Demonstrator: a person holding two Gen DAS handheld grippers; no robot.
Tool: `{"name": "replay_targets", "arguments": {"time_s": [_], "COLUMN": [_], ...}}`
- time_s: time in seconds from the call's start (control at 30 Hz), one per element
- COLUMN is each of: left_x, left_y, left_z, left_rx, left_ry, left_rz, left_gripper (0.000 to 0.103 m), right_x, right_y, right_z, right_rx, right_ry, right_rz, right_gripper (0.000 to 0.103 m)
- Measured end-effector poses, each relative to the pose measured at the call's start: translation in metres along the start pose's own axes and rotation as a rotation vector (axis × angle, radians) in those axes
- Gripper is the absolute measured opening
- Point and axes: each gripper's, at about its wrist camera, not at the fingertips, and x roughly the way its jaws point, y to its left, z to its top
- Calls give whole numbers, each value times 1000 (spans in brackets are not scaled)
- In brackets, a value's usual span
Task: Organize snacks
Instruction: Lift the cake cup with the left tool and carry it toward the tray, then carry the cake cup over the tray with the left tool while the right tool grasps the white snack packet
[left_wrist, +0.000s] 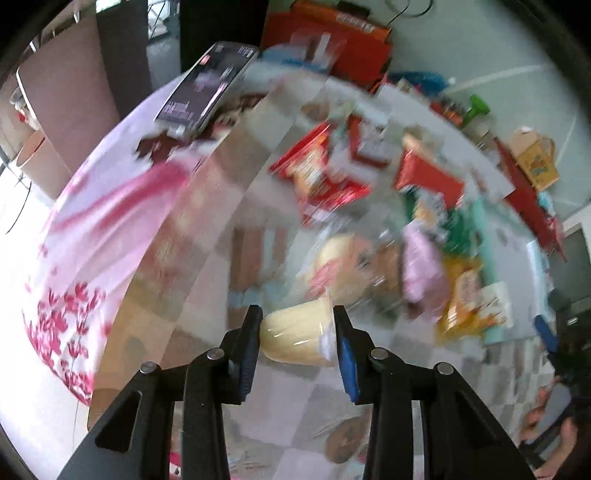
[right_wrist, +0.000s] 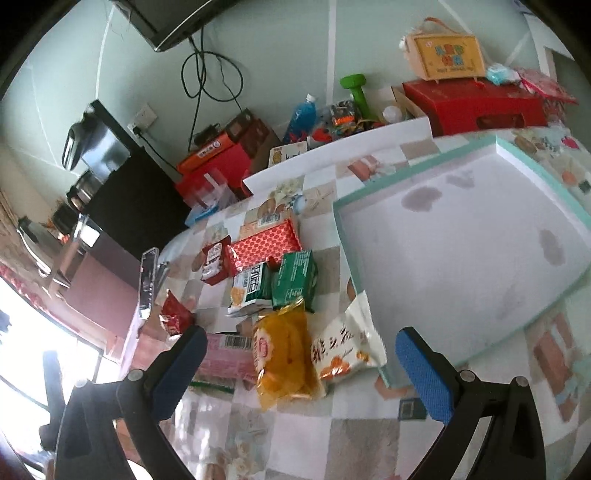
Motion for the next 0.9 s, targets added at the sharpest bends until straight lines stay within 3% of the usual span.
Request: {"name": "replay_targets", "arguments": {"time_s": [0.1,0.27,0.43,0.57,0.9], "left_x": [-16,-25,-11,5,38], "left_y": [-15,-43,-72,-93,-113], "left_z": [13,33,48,59,52], "left_rx": [11,45,79,101,153], "left_ry": [-39,-58,-41,-25,11], "left_rz": [-34,-105,-142,-168,-184], "left_gripper": [39,39,39,39,39], "right_x": [9,29,51,58,77], "right_y": [3,-5,-14,-33,-45], "right_z": [7,19,23,25,17], "right_rx": [-54,-24,-78,-27,-13], "right_ry": [79,213,329,368,453], "right_rz": [-5,23,-53,-25,8], "right_gripper": [103,103,103,90,76]}}
